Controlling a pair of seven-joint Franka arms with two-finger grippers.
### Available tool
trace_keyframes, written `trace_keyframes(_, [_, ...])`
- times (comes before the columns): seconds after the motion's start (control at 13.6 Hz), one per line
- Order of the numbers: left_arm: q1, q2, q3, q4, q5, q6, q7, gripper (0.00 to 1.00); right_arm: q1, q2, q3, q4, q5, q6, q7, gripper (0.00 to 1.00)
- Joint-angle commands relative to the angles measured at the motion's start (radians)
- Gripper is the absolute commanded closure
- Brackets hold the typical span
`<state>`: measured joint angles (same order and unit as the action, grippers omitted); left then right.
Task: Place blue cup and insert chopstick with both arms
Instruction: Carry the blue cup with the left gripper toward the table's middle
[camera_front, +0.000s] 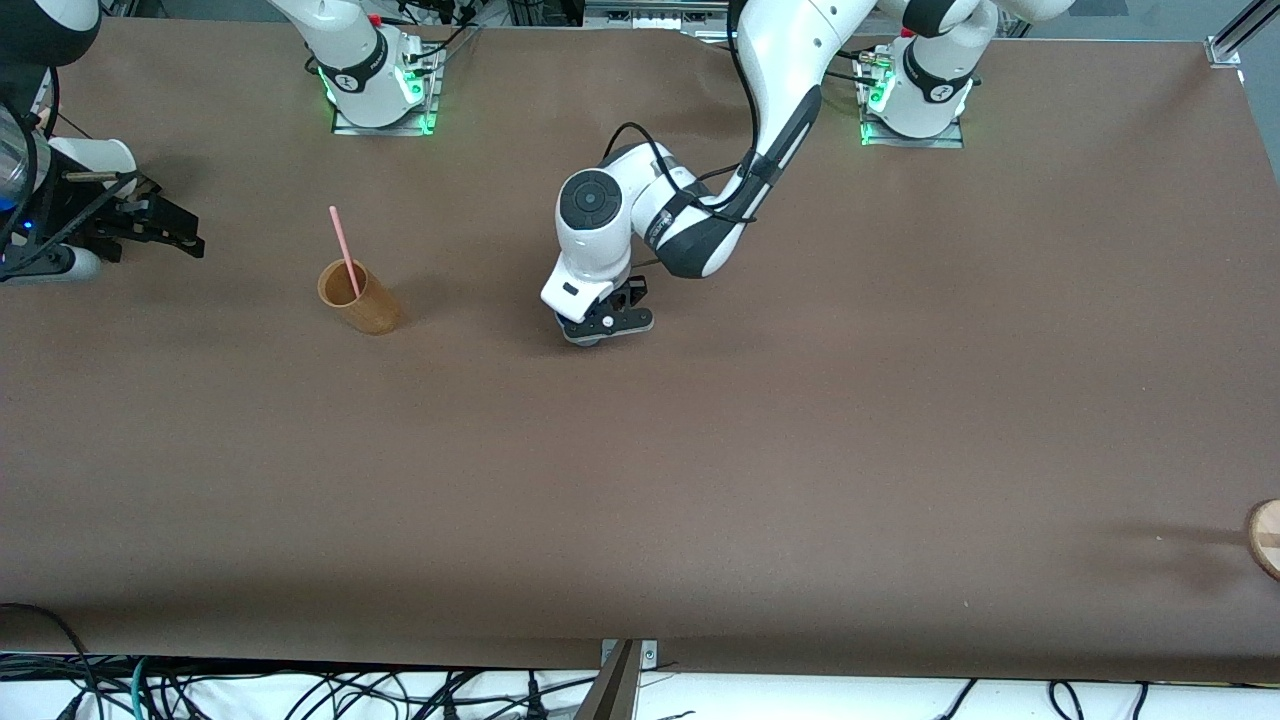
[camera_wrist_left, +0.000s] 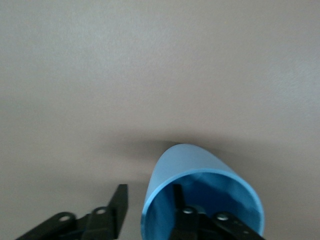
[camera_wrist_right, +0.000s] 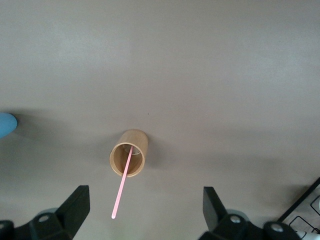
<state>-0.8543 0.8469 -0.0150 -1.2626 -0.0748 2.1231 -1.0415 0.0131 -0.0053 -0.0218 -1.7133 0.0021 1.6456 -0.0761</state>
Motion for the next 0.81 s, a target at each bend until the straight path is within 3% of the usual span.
trace_keyframes(0.0, [0.010,-0.040,0.013,0.025,-0.060,-0.025,0.015,0.00,0.004,0.005,0.002,0.020,0.007,-0.013,0.010,0.00])
trace_keyframes(0.22, [0.026,-0.106,0.024,0.025,-0.048,-0.084,0.098,0.00,0.011,0.011,0.006,0.011,0.007,-0.070,0.018,0.00])
trace_keyframes(0.37, [0.037,-0.165,0.079,0.023,-0.045,-0.115,0.165,0.00,0.013,0.047,0.008,0.005,0.009,-0.108,0.027,0.00])
trace_keyframes(0.74, [0.193,-0.330,0.073,0.002,-0.057,-0.215,0.267,0.00,0.082,0.047,0.034,-0.185,0.009,0.014,0.238,0.00])
